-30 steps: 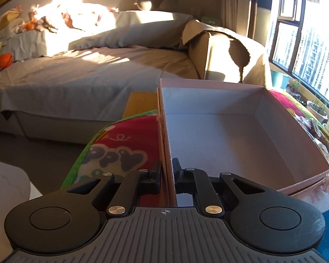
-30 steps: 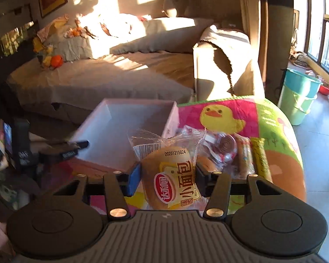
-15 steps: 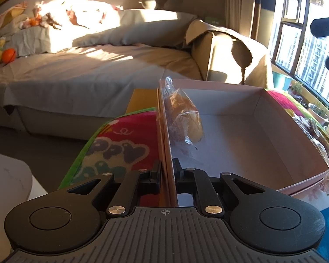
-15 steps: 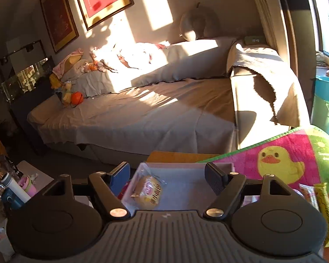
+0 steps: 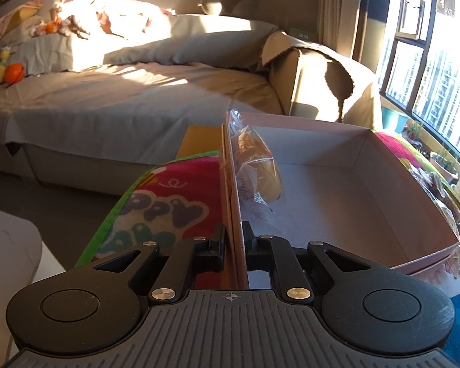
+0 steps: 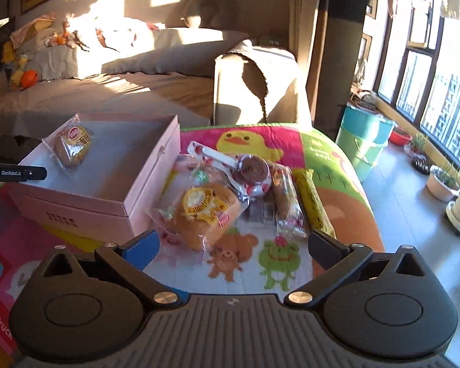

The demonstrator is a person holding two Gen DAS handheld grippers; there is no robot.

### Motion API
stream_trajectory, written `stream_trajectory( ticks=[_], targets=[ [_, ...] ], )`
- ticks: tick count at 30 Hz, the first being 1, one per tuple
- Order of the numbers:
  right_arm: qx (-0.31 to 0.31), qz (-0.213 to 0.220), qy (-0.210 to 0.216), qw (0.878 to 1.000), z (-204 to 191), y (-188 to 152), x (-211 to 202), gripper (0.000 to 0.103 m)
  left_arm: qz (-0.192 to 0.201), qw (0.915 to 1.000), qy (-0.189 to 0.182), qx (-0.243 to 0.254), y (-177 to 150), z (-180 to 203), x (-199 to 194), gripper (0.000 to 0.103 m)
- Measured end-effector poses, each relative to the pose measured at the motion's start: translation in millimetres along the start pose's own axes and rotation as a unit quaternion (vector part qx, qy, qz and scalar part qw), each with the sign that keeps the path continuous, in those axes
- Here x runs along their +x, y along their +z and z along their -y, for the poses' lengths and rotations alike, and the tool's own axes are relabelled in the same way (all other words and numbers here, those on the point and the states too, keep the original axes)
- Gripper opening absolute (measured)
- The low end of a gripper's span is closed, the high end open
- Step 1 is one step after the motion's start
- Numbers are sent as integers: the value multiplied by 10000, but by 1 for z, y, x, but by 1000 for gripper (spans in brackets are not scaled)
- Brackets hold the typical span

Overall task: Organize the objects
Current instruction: 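Lower the bread bun packet into the pink box and open the right tool, then grasp the yellow cheese stick packet with the right tool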

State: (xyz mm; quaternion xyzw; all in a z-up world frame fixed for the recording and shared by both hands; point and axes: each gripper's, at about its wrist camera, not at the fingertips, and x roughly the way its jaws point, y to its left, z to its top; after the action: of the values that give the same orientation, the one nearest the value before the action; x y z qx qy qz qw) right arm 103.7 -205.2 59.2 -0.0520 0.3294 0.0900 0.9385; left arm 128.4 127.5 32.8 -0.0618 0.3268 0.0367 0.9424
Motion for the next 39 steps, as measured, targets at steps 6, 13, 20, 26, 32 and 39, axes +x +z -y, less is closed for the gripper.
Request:
stream_trajectory(
  ticks=[6, 13, 20, 26, 32, 39],
  targets=[
    [449, -130, -119, 9988, 20, 7, 25, 103, -2, 10000, 0, 8, 0, 0, 0, 13],
    [1228, -268, -334, 9915, 73, 42, 72, 86, -1, 10000, 5, 14, -1, 0, 0, 13],
    [1779, -798, -461, 9797, 112, 63, 139, 54, -17, 10000, 9, 75, -3, 1, -2, 13],
    [1436, -995, -410, 9838, 106, 54, 135, 25, -20, 10000, 5, 77, -3, 1, -3, 13],
    [1066, -1176, -294, 9869, 96, 23, 89, 23, 6, 10000, -43, 84, -3, 0, -4, 13],
    [1055, -1333, 2, 9855, 75, -11, 21, 22, 25, 9999, -79, 83, -3, -1, -4, 13]
  ],
)
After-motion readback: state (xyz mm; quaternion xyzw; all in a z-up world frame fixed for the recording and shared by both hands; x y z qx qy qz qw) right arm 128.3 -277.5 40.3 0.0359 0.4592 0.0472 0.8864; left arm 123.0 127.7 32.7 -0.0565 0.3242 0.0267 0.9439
